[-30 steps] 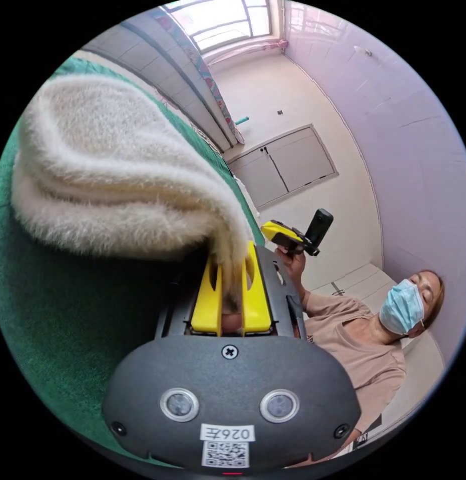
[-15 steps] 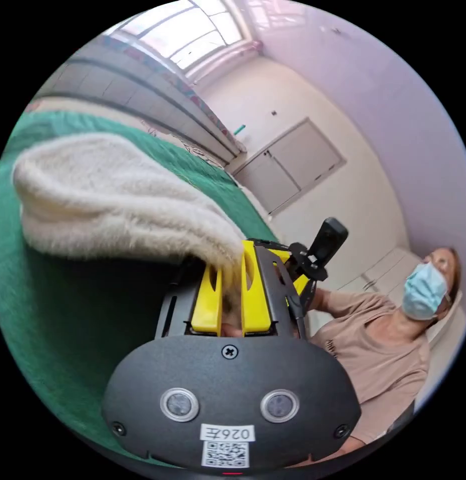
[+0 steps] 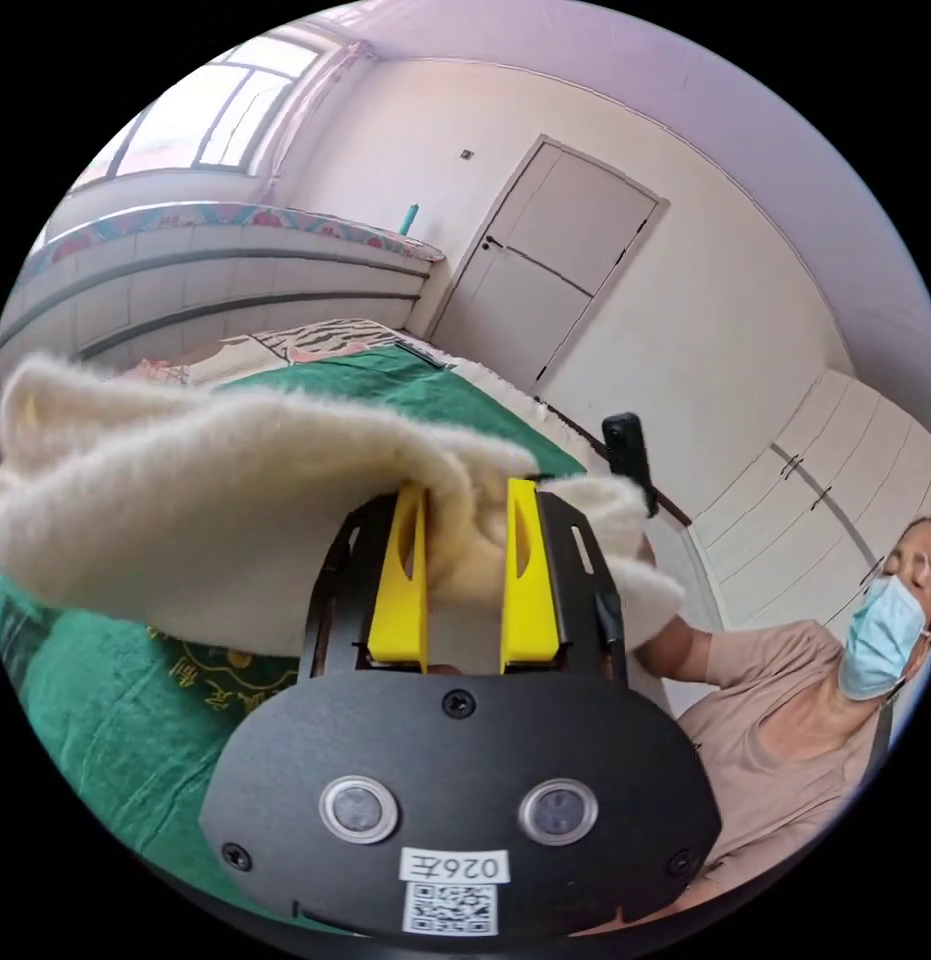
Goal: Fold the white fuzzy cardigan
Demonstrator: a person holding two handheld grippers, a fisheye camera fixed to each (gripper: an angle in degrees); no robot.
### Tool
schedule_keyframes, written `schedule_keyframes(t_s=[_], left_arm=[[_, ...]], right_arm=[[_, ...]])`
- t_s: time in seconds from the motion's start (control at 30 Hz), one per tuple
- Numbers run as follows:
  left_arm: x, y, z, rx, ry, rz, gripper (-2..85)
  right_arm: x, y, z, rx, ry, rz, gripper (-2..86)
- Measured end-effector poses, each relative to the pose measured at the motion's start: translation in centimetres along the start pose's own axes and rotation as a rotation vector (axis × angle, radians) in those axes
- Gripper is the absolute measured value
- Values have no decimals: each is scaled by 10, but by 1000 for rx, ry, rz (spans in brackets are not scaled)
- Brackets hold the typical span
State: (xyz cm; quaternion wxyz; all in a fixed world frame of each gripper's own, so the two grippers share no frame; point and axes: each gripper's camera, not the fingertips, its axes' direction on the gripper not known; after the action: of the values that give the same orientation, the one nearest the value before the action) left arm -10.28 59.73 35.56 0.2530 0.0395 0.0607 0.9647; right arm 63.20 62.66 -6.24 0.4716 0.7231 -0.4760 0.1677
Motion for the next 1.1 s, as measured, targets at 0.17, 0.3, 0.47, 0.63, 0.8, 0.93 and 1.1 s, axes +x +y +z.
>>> schedule_keyframes(t_s=[0.17, 0.3, 0.47, 0.63, 0.8, 0.93, 1.1], left_arm=[[-4, 40, 10, 38, -4, -58, 111], [-7, 65, 3, 71, -28, -147, 134], [12, 70, 24, 72, 23, -151, 262], [18, 61, 92, -335, -346, -16, 97], [-23, 77, 52, -209, -244, -142, 5], [-75, 131, -50, 84, -194, -320, -4], [-129, 220, -145, 278, -161, -520, -6]], right_arm=[[211, -59, -161, 300, -238, 538, -14], [252, -122, -211, 341, -260, 600, -13], [249, -203, -223, 273, -322, 491, -11], [217, -269, -195, 119, -384, 362, -10], [223, -304, -282, 297, 0, 416, -11], [209, -289, -307, 518, 79, 459, -10], [77, -313, -213, 476, 252, 89, -9]])
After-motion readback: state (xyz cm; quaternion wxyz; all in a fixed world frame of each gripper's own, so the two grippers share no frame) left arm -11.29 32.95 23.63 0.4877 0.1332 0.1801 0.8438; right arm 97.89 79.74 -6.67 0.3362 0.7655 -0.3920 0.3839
